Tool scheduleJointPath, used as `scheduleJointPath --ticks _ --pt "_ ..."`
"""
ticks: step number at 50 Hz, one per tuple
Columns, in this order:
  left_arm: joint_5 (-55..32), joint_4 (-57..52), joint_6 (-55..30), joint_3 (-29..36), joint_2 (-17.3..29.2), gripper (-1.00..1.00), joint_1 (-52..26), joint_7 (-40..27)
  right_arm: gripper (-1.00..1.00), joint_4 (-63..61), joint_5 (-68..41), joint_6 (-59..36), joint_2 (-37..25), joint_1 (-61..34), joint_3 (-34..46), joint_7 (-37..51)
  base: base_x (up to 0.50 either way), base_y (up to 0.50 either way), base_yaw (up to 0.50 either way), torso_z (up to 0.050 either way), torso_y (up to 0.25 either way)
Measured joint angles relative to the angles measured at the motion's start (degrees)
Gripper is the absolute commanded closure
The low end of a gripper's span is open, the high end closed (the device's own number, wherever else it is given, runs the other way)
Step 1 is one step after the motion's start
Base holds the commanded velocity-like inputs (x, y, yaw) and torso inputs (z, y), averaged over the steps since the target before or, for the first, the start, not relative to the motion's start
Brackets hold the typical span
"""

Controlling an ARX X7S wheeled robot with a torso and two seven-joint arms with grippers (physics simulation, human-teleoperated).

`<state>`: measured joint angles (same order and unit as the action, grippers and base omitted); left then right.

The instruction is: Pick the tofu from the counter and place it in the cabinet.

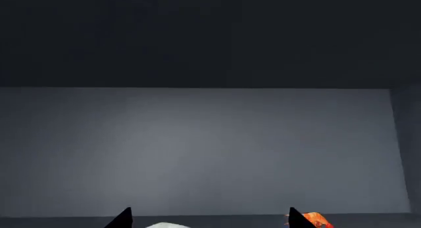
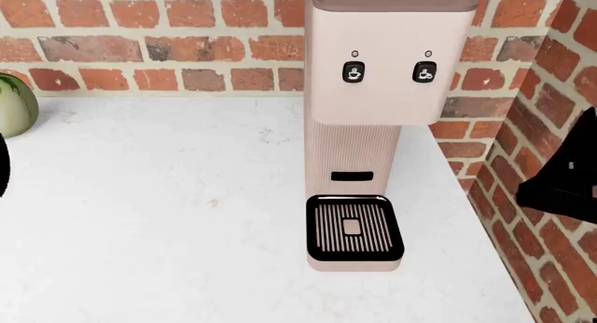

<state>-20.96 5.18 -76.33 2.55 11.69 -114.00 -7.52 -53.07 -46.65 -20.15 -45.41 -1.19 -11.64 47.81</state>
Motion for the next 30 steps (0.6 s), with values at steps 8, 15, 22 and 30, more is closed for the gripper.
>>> scheduleJointPath --ticks 8,15,22,30 --pt "-29.3 -12.0 -7.4 -2.8 5.2 -1.0 -0.4 -22.9 -1.0 -0.2 1.0 0.4 0.6 0.2 1.6 -0.5 0.0 0.0 0.0 0.0 0.0" --pt "-56.0 -17.2 -8.7 -3.0 9.2 -1.0 -1.5 -43.8 -1.0 -0.7 1.7 0.7 0.9 0.6 2.4 -0.7 0.0 0.0 0.0 0.0 0.0" --pt "-74.1 -21.3 -7.1 -1.9 12.9 -1.0 -1.1 -58.1 -1.0 -1.0 2.2 0.9 1.1 0.9 3.1 -0.8 0.0 0.0 0.0 0.0 0.0" --pt "-88.7 -29.7 -3.0 -1.3 16.2 -1.0 5.4 -68.5 -1.0 -1.2 2.4 0.7 1.1 0.3 4.0 -0.8 0.0 0.0 0.0 0.0 0.0"
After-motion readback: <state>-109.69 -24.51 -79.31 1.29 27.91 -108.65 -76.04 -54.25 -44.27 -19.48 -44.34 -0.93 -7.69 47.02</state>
